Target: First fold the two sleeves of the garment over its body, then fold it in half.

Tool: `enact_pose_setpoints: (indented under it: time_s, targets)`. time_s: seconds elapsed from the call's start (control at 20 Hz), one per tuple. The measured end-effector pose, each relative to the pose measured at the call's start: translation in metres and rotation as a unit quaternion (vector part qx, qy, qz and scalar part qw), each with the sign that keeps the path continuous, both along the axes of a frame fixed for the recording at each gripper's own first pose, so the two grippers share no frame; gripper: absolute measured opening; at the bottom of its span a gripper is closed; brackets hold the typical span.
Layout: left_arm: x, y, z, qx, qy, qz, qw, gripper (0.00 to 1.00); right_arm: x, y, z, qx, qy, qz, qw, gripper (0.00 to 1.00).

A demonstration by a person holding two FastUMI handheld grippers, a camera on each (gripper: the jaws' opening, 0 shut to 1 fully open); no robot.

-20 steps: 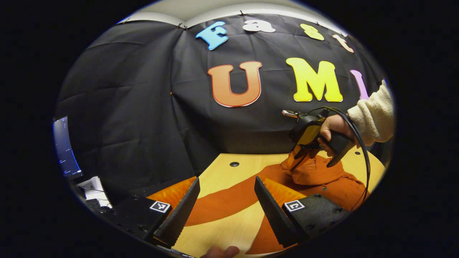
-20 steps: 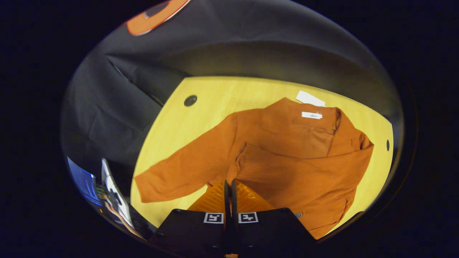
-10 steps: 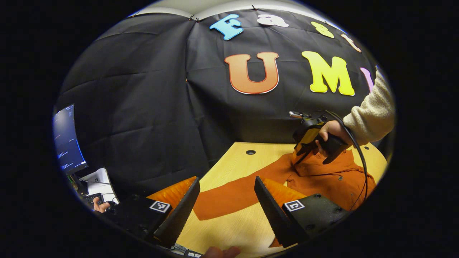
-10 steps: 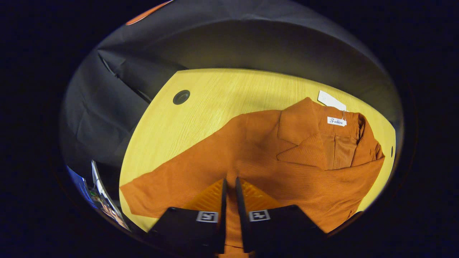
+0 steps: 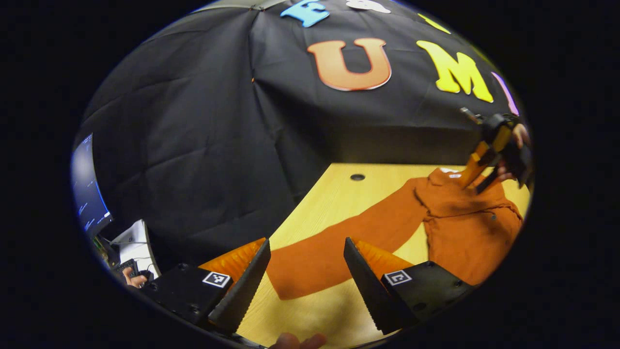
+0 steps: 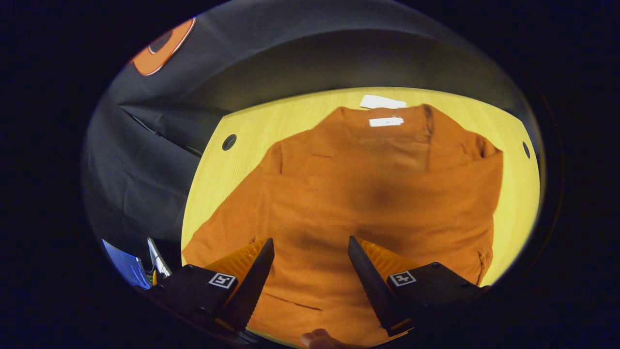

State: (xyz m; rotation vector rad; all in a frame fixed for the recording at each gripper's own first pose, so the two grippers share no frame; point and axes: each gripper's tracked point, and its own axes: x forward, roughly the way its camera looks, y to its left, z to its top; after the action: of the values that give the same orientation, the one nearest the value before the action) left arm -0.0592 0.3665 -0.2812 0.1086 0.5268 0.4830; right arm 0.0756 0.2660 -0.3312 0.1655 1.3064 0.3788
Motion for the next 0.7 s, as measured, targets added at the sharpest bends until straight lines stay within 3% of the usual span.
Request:
enact_pose_setpoints:
  time_s: [0.15, 0.4, 0.45, 0.6, 0.65, 0.7]
  targets:
    - [-0.010, 0.022, -0.029, 0.005, 0.062, 0.042, 0.997, 0.99, -0.028, -0.070, 0.014, 0.010, -0.016, -0.036, 0.999, 0.99]
    - [-0.019, 0.023, -0.068, -0.062, 0.129, 0.103, 0.984, 0.98, -0.082, -0.181, 0.033, -0.007, -0.040, -0.103, 0.994, 0.98]
    - [-0.022, 0.023, -0.072, -0.075, 0.137, 0.118, 0.981, 0.98, -0.095, -0.197, 0.039, -0.005, -0.041, -0.114, 0.993, 0.94]
    - [-0.024, 0.025, -0.082, -0.123, 0.151, 0.147, 0.970, 0.98, -0.129, -0.230, 0.054, 0.000, -0.050, -0.138, 0.989, 0.98]
    - [-0.024, 0.025, -0.083, -0.145, 0.153, 0.160, 0.964, 0.98, -0.138, -0.237, 0.059, 0.004, -0.056, -0.144, 0.988, 0.94]
    - [-0.022, 0.028, -0.083, -0.160, 0.151, 0.173, 0.960, 0.98, -0.146, -0.246, 0.062, 0.004, -0.063, -0.149, 0.987, 0.98]
